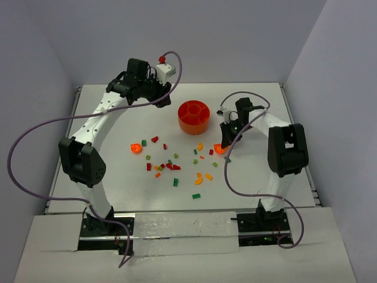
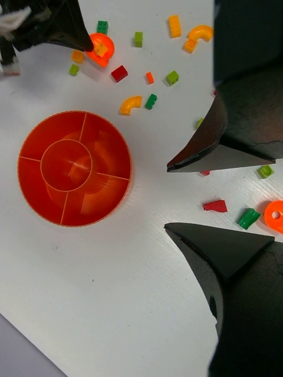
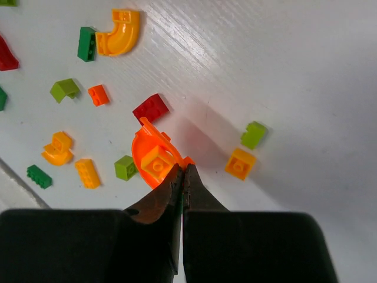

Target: Sort the legos into containers by color

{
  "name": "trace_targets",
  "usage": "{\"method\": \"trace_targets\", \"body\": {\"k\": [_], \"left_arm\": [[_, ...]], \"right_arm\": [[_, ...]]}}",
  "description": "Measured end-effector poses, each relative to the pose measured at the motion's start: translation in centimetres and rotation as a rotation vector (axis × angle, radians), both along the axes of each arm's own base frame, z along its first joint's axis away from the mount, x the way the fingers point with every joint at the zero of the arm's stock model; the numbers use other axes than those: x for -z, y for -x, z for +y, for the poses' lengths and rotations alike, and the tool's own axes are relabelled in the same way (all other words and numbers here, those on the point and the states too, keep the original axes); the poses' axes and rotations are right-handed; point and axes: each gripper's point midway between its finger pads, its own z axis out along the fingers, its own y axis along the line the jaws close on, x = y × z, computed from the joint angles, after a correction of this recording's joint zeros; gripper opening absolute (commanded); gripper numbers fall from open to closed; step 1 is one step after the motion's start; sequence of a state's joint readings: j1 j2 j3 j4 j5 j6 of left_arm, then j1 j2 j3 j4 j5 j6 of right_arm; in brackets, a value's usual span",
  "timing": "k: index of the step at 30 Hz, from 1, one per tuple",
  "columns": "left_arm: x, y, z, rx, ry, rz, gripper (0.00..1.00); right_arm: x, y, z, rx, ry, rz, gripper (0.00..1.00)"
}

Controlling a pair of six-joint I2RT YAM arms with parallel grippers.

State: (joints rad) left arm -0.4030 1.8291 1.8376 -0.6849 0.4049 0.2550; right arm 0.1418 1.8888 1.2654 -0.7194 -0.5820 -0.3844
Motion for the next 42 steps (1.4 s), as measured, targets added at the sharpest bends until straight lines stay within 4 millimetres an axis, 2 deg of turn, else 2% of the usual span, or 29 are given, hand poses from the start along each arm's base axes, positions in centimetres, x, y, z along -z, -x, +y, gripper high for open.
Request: {"method": "trace_targets", "body": {"k": [5,9,12,15,19,23,29,31,34,38,40,42], "left_arm": [[0.6,0.1,0.3,-0.014,-0.010,0.010,0.57],[0.7,0.0,0.7,-0.041,-0.018,0.009,0.70],[0.7,-0.1,1.2,-0.073,-0.014,0.007,0.80],[0.7,0.1,1.9,-0.106,-0.007,0.005,0.81],[0.1,0.3,2.7,-0.139,0.003,-0.004,0.82],[-0.5,0.2,2.8,-0.155,0.018,-0.013,0.82],[-0.3,0.0,3.0,-0.172,0.018,-0.014,0.83],[-0.3,0.0,3.0,-0.180,0.018,-0.014,0.95],[-0.4,-0.2,3.1,-0.191,0.020,-0.016,0.99],[-0.5,-0.4,3.4,-0.208,0.020,-0.019,0.99],[-0.5,-0.6,3.7,-0.218,0.025,-0.017,0.99],[-0.5,-0.8,4.2,-0.233,0.034,-0.010,0.99]], "right_arm": [[-3.6,-1.4,0.0,0.015,0.109,-0.233,0.00],[-4.9,-1.5,1.3,-0.018,0.217,-0.413,0.00],[-4.4,-1.1,1.9,-0.044,0.331,-0.546,0.00],[-3.1,-0.3,1.3,-0.067,0.463,-0.636,0.00],[-1.9,-0.3,0.0,-0.097,0.629,-0.771,0.00],[-2.5,-0.9,-0.8,-0.104,0.742,-0.898,0.00],[-5.7,-2.3,0.3,-0.081,0.817,-1.119,0.00],[-6.1,-2.1,0.5,-0.102,0.840,-1.167,0.00],[-6.0,-1.7,0.4,-0.138,0.870,-1.199,0.00],[-6.4,-1.8,0.1,-0.131,0.849,-1.178,0.00],[-7.9,-2.5,-0.2,-0.067,0.802,-1.153,0.00],[-10.9,-4.2,-0.4,0.042,0.720,-1.142,0.00]]}}
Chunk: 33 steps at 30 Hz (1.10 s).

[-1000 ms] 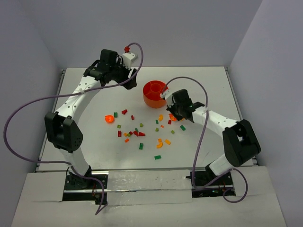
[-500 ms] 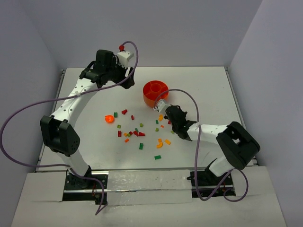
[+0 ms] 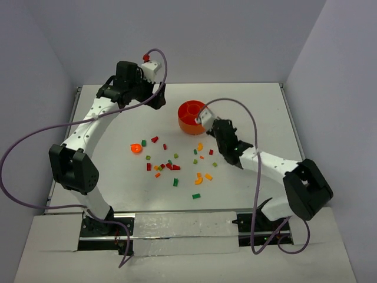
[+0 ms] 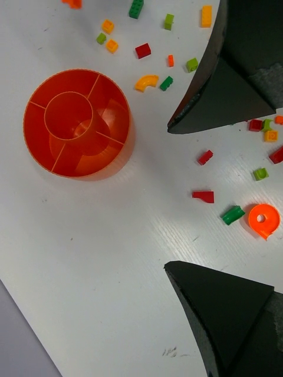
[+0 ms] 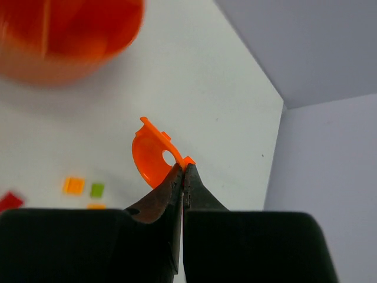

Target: Sort the legos into containers by color

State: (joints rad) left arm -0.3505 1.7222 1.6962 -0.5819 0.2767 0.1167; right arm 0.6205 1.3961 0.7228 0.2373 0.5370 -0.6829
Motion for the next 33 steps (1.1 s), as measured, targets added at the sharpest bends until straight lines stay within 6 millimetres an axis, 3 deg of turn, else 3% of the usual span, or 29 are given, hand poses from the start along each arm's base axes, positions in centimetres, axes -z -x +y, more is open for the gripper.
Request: {"method": "trace_targets", "body": {"k": [5,8,10,12,16,21,33], "left_arm": [[-0.2,-0.4,0.7,-0.019,0.021,0.005,0.99],[-0.3,-0.5,0.7,-0.028,0.031,0.004,0.99],[-0.4,-0.6,0.7,-0.030,0.035,0.001,0.99],[-0.4,-0.7,0.8,-0.034,0.037,-0.001,0.99],[-0.5,-1.0,1.3,-0.047,0.039,-0.005,0.99],[-0.6,-1.4,1.9,-0.061,0.041,-0.011,0.99],[-0.7,-1.8,2.8,-0.082,0.042,-0.014,0.99]], "right_arm": [[-9.3,-3.9,0.8,0.024,-0.294,-0.107,0.00],[-12.5,-5.6,2.8,-0.008,-0.385,-0.128,0.00],[-13.2,-7.1,4.2,-0.026,-0.416,-0.123,0.00],[-12.2,-8.3,5.3,-0.035,-0.421,-0.092,0.00],[-7.7,-10.2,6.4,-0.030,-0.394,0.027,0.00],[-3.8,-11.2,7.1,-0.027,-0.378,0.142,0.00],[-4.0,-12.0,9.7,-0.094,-0.449,0.215,0.00]]}}
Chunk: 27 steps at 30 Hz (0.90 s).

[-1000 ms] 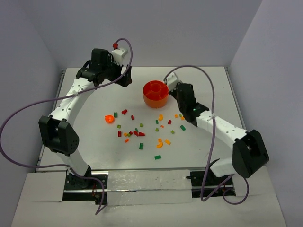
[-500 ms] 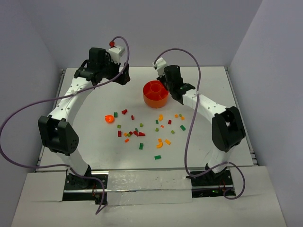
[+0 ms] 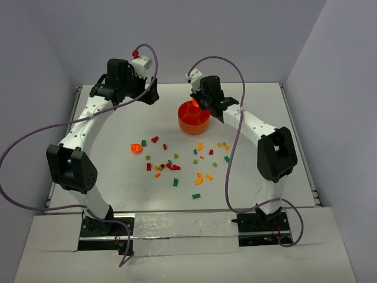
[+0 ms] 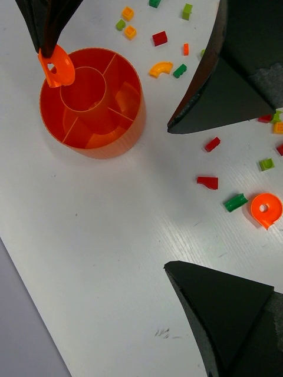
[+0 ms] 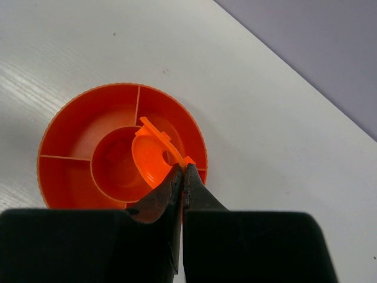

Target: Sort the legos into containers by color

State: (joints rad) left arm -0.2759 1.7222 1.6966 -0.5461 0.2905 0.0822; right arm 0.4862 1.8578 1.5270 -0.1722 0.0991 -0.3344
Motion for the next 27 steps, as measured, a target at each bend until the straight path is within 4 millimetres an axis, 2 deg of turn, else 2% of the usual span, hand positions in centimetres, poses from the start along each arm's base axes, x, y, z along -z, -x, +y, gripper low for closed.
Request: {"method": "trace_targets", "body": {"k": [5,12,15,16,19,23,27], "left_arm": [[0.0,-0.2,0.5,-0.011,0.000,0.001,0.99],[0.6,-0.6,0.7,-0.018,-0.003,0.013,0.99],[0.9,-0.7,0.7,-0.018,-0.005,0.019,0.99],[1.0,-0.8,0.7,-0.018,-0.005,0.021,0.99],[0.8,-1.1,0.7,-0.020,-0.005,0.017,0.99],[0.4,-1.4,0.8,-0.023,-0.003,0.008,0.99],[0.1,-1.7,0.9,-0.024,-0.003,-0.001,0.99]], "right_arm": [[0.5,0.0,0.6,-0.027,-0.005,0.028,0.03],[2.4,0.0,1.1,-0.047,0.005,0.075,0.09],[3.1,0.0,1.2,-0.051,0.010,0.092,0.31],[3.2,0.1,1.2,-0.052,0.011,0.097,0.33],[3.3,0.1,1.3,-0.057,0.012,0.101,0.46],[3.0,0.1,1.5,-0.068,0.007,0.099,0.51],[3.1,0.3,1.5,-0.072,0.005,0.109,0.47]]}}
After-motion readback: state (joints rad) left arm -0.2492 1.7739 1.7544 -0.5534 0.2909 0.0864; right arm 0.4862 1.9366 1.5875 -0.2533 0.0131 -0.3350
